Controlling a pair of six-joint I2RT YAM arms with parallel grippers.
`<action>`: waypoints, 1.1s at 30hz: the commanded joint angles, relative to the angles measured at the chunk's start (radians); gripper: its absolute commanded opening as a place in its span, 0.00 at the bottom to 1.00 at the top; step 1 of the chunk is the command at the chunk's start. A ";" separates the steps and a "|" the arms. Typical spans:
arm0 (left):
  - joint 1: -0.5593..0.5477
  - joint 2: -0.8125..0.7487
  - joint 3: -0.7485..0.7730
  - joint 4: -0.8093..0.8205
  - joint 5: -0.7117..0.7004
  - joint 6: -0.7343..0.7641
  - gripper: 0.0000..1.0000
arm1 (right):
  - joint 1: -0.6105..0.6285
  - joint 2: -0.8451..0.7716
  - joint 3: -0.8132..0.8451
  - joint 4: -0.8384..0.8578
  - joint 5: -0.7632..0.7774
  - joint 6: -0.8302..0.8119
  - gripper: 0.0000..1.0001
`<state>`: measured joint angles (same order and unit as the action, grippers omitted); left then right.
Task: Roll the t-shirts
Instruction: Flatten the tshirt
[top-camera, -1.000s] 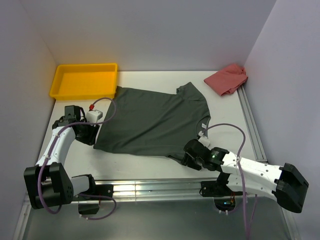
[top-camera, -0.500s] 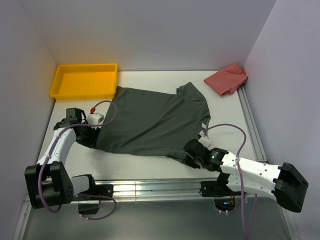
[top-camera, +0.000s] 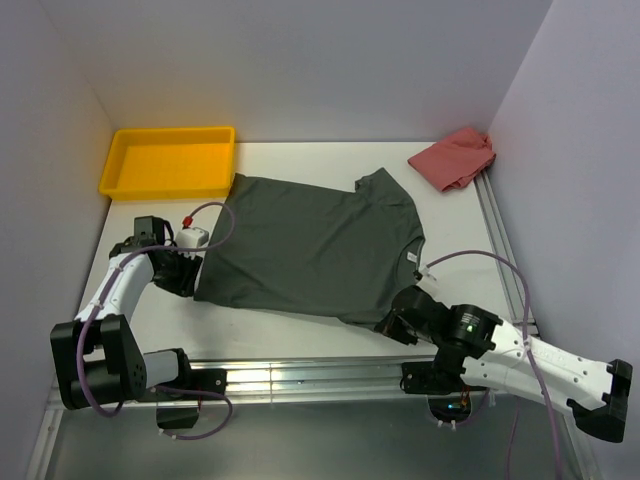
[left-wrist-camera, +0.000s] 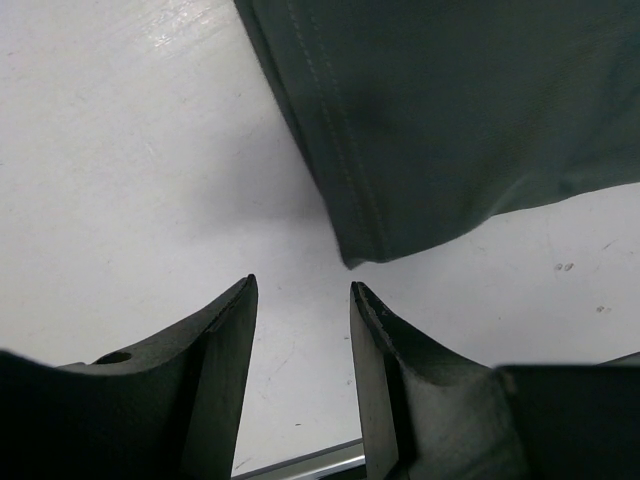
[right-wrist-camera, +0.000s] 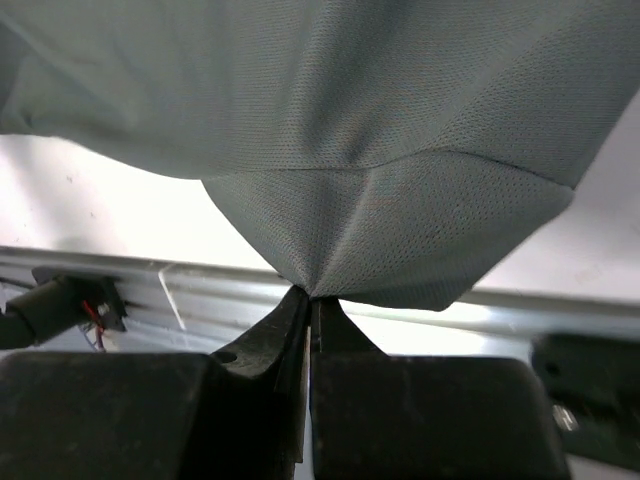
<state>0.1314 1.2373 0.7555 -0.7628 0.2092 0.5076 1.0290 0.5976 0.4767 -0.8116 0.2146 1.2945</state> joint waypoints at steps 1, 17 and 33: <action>0.005 0.014 0.016 0.023 0.035 0.014 0.48 | 0.017 -0.035 0.080 -0.193 0.006 0.035 0.00; 0.005 0.019 0.010 -0.125 0.156 0.134 0.56 | 0.020 0.034 0.042 -0.161 -0.070 0.011 0.00; 0.004 0.123 0.011 -0.185 0.301 0.221 0.58 | 0.020 0.125 0.077 -0.051 -0.029 -0.018 0.14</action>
<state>0.1322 1.3380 0.7391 -0.9165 0.4252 0.6952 1.0431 0.7197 0.5217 -0.9024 0.1497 1.2869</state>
